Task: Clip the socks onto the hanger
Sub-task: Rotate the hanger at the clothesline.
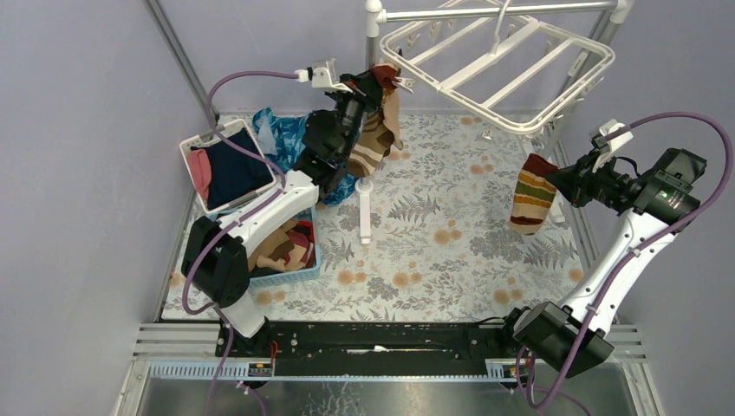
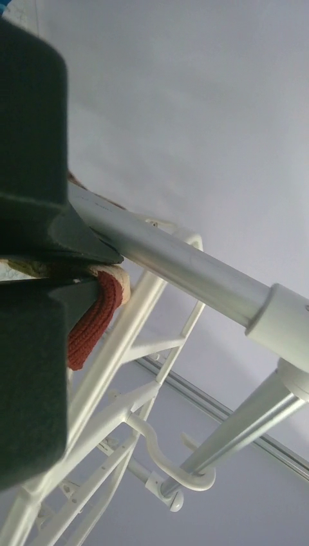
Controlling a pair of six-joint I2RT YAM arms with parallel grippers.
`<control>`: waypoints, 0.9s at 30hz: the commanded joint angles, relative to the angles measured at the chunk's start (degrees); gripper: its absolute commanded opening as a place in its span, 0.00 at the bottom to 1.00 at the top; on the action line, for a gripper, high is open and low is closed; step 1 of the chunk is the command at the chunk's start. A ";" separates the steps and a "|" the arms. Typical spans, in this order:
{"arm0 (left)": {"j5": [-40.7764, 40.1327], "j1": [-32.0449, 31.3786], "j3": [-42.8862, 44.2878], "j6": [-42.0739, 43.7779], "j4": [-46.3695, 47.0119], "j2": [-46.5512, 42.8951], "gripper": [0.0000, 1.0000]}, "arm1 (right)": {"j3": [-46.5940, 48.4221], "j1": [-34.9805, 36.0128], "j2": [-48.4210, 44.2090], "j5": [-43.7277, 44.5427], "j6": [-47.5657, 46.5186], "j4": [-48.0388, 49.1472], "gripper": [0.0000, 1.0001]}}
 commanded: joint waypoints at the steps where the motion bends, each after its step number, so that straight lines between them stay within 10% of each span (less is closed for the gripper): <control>1: -0.12 1.37 0.34 -2.09 -0.41 1.76 0.18 | -0.28 0.17 -1.62 -3.78 -0.84 -2.53 0.00; 27: 14.66 1.41 -20.96 -9.99 6.65 -7.29 0.52 | -7.67 4.88 -2.67 -8.94 -2.90 -1.54 0.00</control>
